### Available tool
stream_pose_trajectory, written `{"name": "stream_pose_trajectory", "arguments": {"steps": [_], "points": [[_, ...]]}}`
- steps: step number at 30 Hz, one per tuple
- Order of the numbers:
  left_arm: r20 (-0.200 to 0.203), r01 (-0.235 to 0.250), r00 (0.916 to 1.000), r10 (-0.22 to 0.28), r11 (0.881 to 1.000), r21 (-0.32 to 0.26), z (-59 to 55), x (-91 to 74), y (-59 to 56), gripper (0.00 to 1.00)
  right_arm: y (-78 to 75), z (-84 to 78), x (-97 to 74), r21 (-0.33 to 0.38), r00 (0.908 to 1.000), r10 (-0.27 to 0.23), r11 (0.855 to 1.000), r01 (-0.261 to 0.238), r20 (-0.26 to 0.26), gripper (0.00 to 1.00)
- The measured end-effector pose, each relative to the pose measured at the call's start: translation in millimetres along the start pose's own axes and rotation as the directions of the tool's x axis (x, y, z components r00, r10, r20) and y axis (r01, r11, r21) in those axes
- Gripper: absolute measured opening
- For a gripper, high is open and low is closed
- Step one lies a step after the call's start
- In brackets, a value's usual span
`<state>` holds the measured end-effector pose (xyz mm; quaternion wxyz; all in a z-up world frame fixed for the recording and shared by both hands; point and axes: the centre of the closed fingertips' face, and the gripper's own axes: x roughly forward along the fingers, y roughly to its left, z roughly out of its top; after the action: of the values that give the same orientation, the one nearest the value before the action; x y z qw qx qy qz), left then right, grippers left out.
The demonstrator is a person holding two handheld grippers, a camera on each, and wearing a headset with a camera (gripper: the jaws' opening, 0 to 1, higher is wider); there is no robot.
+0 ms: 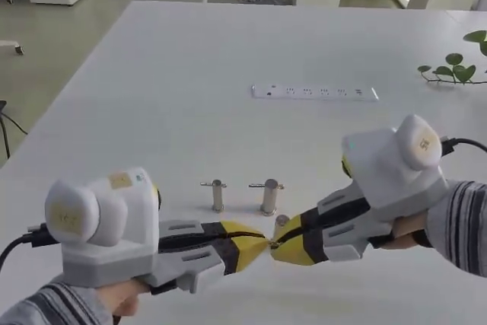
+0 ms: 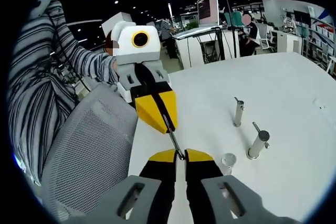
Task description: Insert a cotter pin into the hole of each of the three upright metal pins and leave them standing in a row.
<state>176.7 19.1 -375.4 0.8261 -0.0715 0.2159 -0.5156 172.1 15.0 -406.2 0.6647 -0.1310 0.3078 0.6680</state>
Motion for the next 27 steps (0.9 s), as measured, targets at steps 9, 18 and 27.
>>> {"name": "stream_pose_trajectory", "arguments": {"steps": [9, 18, 27], "points": [[0.01, -0.011, 0.9999, 0.011, 0.999, -0.043, -0.8, 0.5, 2.1, 0.0, -2.7, 2.3, -4.5, -0.066, 0.9993, -0.022, 0.998, 0.02, -0.029, 0.0], [0.011, -0.016, 0.9998, 0.017, 1.0, -0.016, 0.7, 1.5, 1.1, 0.0, -3.5, 1.8, -6.1, -0.205, 0.9954, -0.05, 0.978, 0.032, -0.082, 0.0], [-0.008, -0.047, 0.9988, 0.047, 0.999, 0.026, -1.5, 5.9, 4.9, 0.02, -1.9, -7.4, -4.8, -0.285, 0.9874, -0.064, 0.958, 0.021, -0.145, 0.0]]}}
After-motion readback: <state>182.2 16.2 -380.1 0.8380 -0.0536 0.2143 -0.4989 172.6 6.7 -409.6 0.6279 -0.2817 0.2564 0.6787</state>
